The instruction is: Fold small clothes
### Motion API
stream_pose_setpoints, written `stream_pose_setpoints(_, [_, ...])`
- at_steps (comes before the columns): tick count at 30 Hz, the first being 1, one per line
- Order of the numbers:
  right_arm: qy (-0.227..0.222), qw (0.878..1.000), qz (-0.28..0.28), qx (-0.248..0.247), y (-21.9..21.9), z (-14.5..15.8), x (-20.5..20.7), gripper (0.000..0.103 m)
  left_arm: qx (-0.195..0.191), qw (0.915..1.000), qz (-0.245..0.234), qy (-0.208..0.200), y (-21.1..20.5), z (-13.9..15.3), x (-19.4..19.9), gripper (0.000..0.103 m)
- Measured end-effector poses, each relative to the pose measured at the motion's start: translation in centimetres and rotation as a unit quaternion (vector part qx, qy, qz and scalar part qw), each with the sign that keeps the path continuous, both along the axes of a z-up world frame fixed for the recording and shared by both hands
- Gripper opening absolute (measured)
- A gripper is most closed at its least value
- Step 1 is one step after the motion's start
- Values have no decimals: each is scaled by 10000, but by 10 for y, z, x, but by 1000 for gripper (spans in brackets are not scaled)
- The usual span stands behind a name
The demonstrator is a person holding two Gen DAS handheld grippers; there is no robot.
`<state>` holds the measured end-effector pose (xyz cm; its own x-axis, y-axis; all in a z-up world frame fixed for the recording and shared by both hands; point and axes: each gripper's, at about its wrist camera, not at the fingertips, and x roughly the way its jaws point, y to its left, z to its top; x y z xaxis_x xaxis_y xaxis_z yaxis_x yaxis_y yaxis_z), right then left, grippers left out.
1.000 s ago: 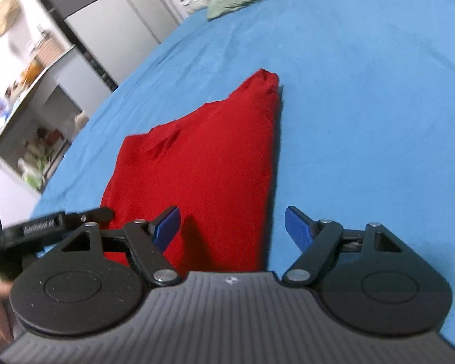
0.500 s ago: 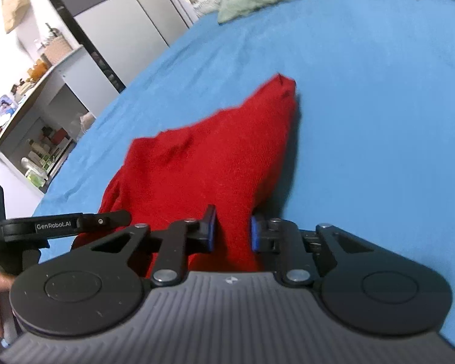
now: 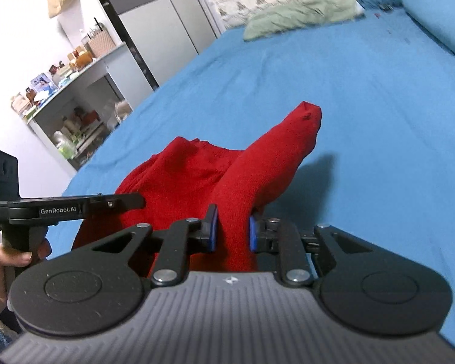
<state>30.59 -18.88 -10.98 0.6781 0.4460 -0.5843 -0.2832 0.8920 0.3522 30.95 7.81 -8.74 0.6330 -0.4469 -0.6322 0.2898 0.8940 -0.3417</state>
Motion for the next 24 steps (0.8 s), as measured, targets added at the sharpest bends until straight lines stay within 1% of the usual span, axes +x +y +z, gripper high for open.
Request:
stream_pose_setpoints(3, [224, 9996, -127, 78, -20, -27, -34, 35, 103, 9998, -120, 150, -18, -27, -29, 20])
stream_pose_setpoints(6, [409, 9986, -330, 10, -32, -64, -43, 35, 267, 9993, -15, 277, -28, -56, -36, 20])
stream_pose_setpoints(8, [616, 9969, -498, 39, -39, -82, -42, 35, 382, 9989, 119, 239, -29, -65, -41, 20])
stream_pose_setpoints(9, [684, 9962, -529, 99, -43, -88, -42, 36, 365, 9990, 135, 237, -28, -66, -43, 20])
stream_pose_setpoints(11, [696, 9961, -527, 111, -45, -91, -46, 37, 377, 9989, 135, 250, -27, -64, -44, 22])
stream_pose_setpoints(13, [678, 9968, -426, -37, -43, -86, -46, 47, 484, 9986, 111, 203, -31, -60, -46, 25])
stream_pose_setpoints(14, [656, 9969, -408, -145, -42, -81, -48, 51, 543, 9983, 121, 146, -30, -58, -46, 31])
stream_pose_setpoints(15, [614, 9972, -386, -169, -42, -77, -50, 65, 607, 9981, 136, 41, -31, -55, -49, 42])
stream_pose_setpoints(16, [500, 9980, -387, -91, -43, -72, -55, 79, 649, 9978, 129, -69, -28, -56, -55, 49])
stream_pose_setpoints(17, [347, 9986, -407, 40, -45, -68, -58, 85, 711, 9972, 133, -184, -28, -56, -59, 59])
stream_pose_setpoints(18, [203, 9985, -495, 126, -50, -64, -63, 91, 814, 9962, 139, -276, -30, -56, -62, 61])
stream_pose_setpoints(20, [146, 9977, -656, -18, -54, -65, -64, 91, 1021, 9944, 152, -235, -31, -63, -61, 61])
stream_pose_setpoints(23, [266, 9949, -820, -527, -56, -80, -65, 91, 1086, 9937, 249, -88, -29, -77, -59, 61])
stream_pose_setpoints(24, [292, 9930, -843, -773, -56, -87, -65, 90, 1088, 9936, 294, -55, -26, -82, -60, 64])
